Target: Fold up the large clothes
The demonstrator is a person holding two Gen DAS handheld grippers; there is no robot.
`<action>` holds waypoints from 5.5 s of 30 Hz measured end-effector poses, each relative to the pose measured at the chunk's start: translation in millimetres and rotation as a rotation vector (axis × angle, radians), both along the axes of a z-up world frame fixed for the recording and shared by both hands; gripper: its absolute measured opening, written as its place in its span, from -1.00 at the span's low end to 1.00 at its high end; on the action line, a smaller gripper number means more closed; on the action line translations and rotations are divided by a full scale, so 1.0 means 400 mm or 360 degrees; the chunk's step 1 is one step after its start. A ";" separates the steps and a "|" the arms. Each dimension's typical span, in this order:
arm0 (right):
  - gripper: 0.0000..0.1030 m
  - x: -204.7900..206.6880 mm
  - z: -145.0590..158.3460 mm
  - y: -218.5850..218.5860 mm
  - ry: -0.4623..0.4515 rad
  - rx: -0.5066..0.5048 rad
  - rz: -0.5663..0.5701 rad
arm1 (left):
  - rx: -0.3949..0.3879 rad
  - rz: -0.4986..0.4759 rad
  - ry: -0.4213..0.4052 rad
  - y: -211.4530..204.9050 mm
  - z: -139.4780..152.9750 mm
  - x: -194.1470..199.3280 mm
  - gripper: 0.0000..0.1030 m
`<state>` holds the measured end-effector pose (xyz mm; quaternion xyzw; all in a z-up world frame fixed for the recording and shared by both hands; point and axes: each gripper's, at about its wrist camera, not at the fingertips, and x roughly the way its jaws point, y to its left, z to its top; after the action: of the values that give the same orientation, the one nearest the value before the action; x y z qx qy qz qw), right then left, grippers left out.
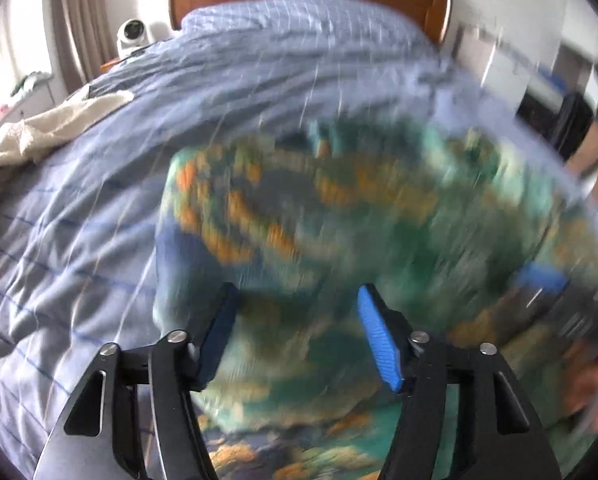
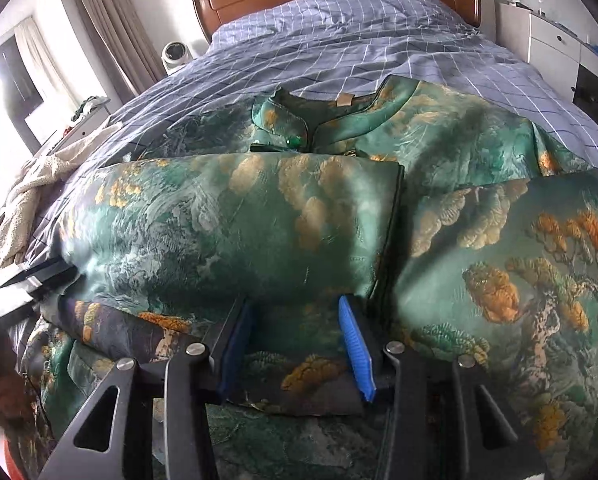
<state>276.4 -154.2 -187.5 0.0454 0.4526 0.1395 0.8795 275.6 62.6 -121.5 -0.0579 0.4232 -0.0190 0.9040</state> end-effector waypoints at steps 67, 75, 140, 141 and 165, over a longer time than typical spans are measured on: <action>0.28 -0.550 -0.018 -0.102 -0.0243 -0.0136 -0.0108 | 0.0172 -0.0147 -0.0054 -0.058 -0.168 -0.435 0.99; 0.28 -0.557 -0.022 -0.092 -0.0274 -0.0183 -0.0117 | 0.0186 -0.0143 -0.0075 -0.062 -0.174 -0.457 0.99; 0.29 -0.589 0.193 -0.066 -0.0093 -0.0807 -0.0421 | 0.0342 0.0092 0.0083 0.143 -0.046 -0.516 0.99; 0.29 -0.590 0.195 -0.067 -0.0098 -0.0822 -0.0423 | 0.0347 0.0092 0.0088 0.144 -0.047 -0.518 0.99; 0.29 -0.709 0.087 -0.548 0.0411 0.0166 -0.0325 | -0.0147 -0.0294 0.0389 0.189 -0.156 -0.578 0.99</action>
<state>-7.1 -373.3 -152.5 0.1544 0.5470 0.0658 0.8201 44.4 138.2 -184.0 -0.0621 0.5324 -0.1144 0.8364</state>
